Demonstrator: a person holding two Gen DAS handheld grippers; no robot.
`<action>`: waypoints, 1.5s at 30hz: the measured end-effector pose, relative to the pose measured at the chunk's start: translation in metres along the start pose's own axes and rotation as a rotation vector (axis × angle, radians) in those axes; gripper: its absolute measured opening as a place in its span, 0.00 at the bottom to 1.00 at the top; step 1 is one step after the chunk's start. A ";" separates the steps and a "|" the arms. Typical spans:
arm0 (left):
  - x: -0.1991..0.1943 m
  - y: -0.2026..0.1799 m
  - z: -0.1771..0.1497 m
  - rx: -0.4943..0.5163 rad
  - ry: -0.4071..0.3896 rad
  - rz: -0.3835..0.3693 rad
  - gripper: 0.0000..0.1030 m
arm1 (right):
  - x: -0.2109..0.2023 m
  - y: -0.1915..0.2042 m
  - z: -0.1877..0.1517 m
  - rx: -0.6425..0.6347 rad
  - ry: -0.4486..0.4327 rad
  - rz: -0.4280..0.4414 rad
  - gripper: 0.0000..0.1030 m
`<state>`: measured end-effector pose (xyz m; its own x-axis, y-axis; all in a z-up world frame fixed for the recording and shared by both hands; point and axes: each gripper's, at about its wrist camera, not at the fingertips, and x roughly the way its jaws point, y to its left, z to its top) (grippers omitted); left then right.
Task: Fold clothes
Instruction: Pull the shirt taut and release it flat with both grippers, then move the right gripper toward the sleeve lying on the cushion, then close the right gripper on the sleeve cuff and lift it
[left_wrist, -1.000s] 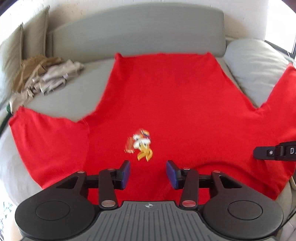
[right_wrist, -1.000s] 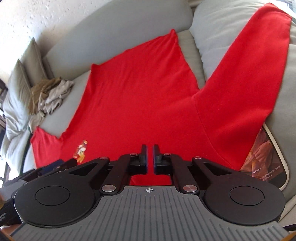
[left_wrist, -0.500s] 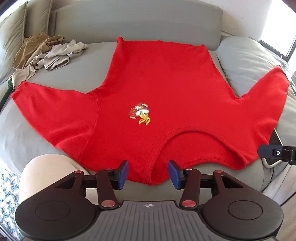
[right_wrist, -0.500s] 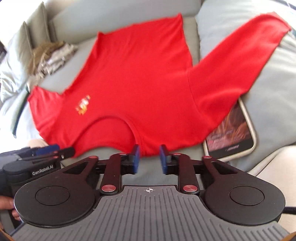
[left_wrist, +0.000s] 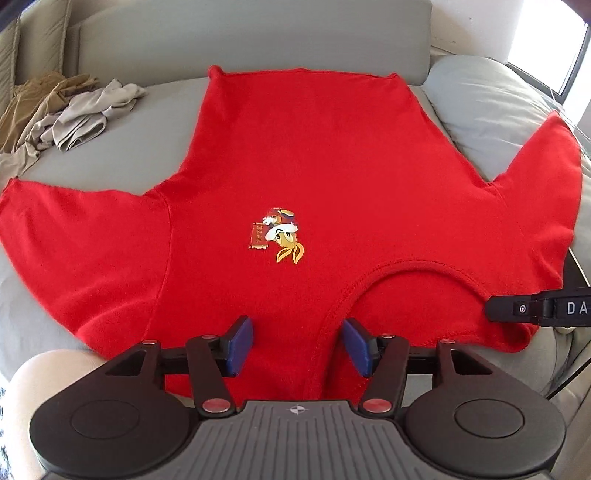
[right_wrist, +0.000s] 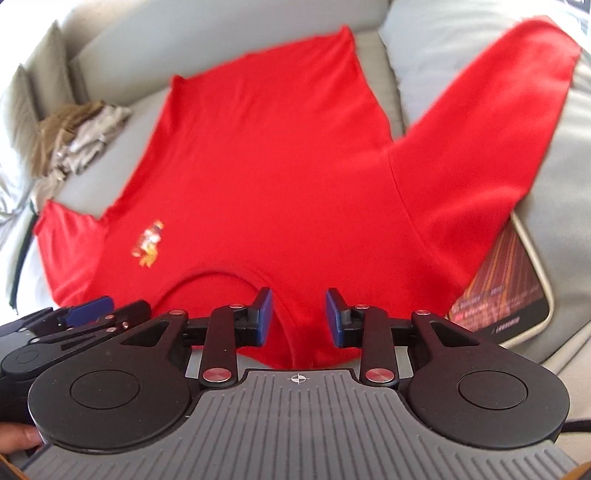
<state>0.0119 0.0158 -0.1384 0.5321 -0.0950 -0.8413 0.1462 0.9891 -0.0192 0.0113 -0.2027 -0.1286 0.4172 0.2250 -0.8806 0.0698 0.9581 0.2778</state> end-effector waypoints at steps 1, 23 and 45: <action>0.001 0.000 0.000 0.013 -0.001 -0.003 0.57 | 0.004 -0.001 -0.002 0.008 0.006 0.003 0.34; -0.093 -0.047 0.033 -0.076 -0.035 -0.015 0.61 | -0.135 -0.106 0.022 0.330 -0.300 0.165 0.80; -0.073 -0.172 0.089 -0.141 -0.056 -0.166 0.64 | -0.035 -0.422 0.193 0.930 -0.567 0.337 0.38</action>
<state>0.0222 -0.1576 -0.0256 0.5565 -0.2599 -0.7891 0.1195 0.9650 -0.2335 0.1422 -0.6493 -0.1408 0.8749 0.1065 -0.4725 0.4228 0.3078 0.8523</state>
